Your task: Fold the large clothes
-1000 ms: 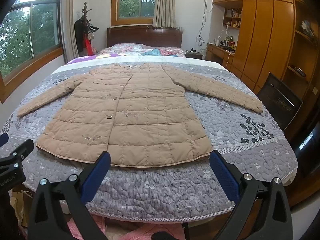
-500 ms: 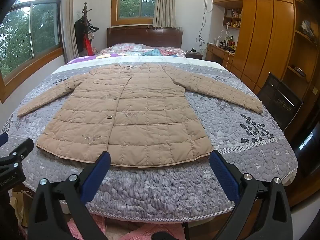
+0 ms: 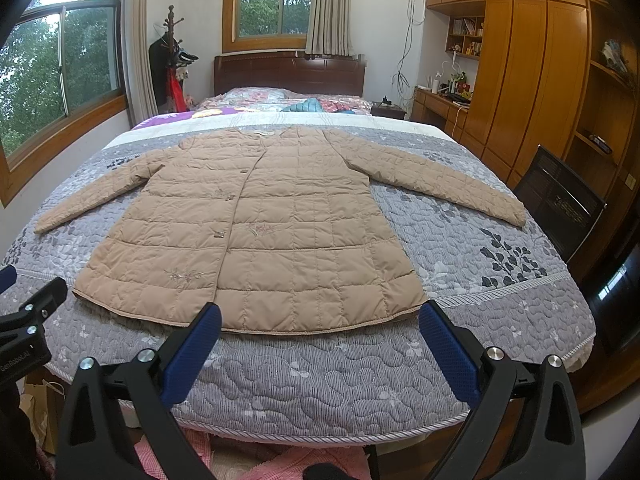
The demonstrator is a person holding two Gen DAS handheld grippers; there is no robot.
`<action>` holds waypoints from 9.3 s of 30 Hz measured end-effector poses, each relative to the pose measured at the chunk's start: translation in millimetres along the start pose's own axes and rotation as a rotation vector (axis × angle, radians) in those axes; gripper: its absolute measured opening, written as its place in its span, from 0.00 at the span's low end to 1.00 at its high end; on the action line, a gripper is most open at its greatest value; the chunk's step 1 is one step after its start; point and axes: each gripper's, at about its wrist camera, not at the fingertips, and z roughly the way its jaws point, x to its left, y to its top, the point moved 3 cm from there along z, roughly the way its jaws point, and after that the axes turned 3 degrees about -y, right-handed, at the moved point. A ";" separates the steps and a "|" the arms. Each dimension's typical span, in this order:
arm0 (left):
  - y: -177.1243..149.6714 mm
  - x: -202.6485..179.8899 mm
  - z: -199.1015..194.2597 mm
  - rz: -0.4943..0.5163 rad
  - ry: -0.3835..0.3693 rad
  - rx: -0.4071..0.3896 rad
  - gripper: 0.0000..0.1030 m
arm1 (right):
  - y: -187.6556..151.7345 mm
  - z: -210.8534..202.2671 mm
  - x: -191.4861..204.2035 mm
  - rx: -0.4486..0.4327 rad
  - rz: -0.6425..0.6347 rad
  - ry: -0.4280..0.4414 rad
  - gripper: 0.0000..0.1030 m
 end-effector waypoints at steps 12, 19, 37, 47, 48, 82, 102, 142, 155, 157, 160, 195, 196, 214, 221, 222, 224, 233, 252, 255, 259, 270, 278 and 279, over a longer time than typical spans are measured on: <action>0.0 0.0 -0.2 0.000 0.001 0.000 0.97 | 0.0 -0.1 0.7 -0.001 0.001 0.000 0.96; 0.0 -0.1 -0.4 0.000 0.001 0.000 0.97 | 0.0 -0.2 1.1 -0.002 0.001 0.001 0.96; -0.7 -1.9 -4.9 0.000 0.001 -0.001 0.97 | -0.1 -0.5 0.6 -0.002 0.002 0.001 0.96; -1.0 0.7 -3.5 -0.001 0.002 -0.003 0.97 | 0.1 -1.0 0.9 -0.003 0.002 0.000 0.96; -0.3 0.8 -2.5 -0.001 0.002 -0.003 0.97 | 0.1 -1.0 1.1 -0.003 0.002 0.000 0.96; 124.0 -28.2 184.9 -0.023 -0.235 0.223 0.97 | 125.6 180.0 -164.4 0.207 0.198 -0.139 0.96; 238.0 -198.9 396.5 0.117 -0.334 0.455 0.93 | 143.1 344.7 -417.4 0.476 0.581 -0.109 0.95; 237.3 -147.1 400.0 0.014 -0.414 0.422 0.79 | 244.9 382.5 -177.0 0.303 0.232 0.370 0.07; 231.6 -137.9 411.5 -0.011 -0.401 0.439 0.79 | 228.3 397.3 -123.3 0.361 0.171 0.504 0.33; 233.1 -144.2 408.7 -0.017 -0.432 0.445 0.79 | 232.6 381.4 -134.7 0.329 0.216 0.579 0.36; 235.4 -163.3 401.6 -0.025 -0.510 0.461 0.80 | 240.1 362.1 -160.0 0.260 0.268 0.553 0.36; 271.9 -197.0 348.2 -0.043 -0.630 0.274 0.04 | 196.8 388.2 -266.0 0.284 0.570 0.411 0.38; 273.8 -184.3 344.9 -0.052 -0.618 0.262 0.04 | 198.3 388.2 -259.3 0.287 0.560 0.430 0.38; 256.9 -12.2 381.6 -0.224 -0.384 0.292 0.04 | 197.8 410.7 -137.4 0.420 0.304 0.524 0.37; 222.3 -6.5 427.5 -0.237 -0.364 0.387 0.09 | 193.3 421.6 -126.7 0.442 0.280 0.485 0.37; 220.9 -8.5 427.6 -0.221 -0.358 0.381 0.10 | 192.9 422.4 -125.2 0.440 0.278 0.485 0.37; 218.5 -11.1 426.1 -0.206 -0.353 0.368 0.10 | 190.5 420.0 -121.9 0.436 0.270 0.484 0.37; 224.0 13.1 405.1 -0.285 -0.338 0.346 0.27 | 204.3 386.4 -119.5 0.347 0.231 0.402 0.39; 239.9 -54.9 422.9 -0.173 -0.313 0.385 0.34 | 235.8 422.1 -30.8 0.430 0.101 0.281 0.40; 233.6 -54.9 429.9 -0.153 -0.343 0.380 0.34 | 229.0 430.1 -29.9 0.440 0.108 0.287 0.39; 234.6 -54.1 433.1 -0.166 -0.344 0.385 0.34 | 228.1 431.4 -28.2 0.438 0.114 0.279 0.39; 231.8 -65.0 387.6 -0.126 -0.337 0.341 0.38 | 224.5 378.1 -13.1 0.391 0.044 0.341 0.40; 213.2 -75.0 407.5 -0.052 -0.288 0.342 0.39 | 206.5 403.6 -7.5 0.427 0.057 0.343 0.39; 212.5 -74.7 407.7 -0.051 -0.286 0.339 0.39 | 205.9 402.9 -8.1 0.425 0.059 0.345 0.39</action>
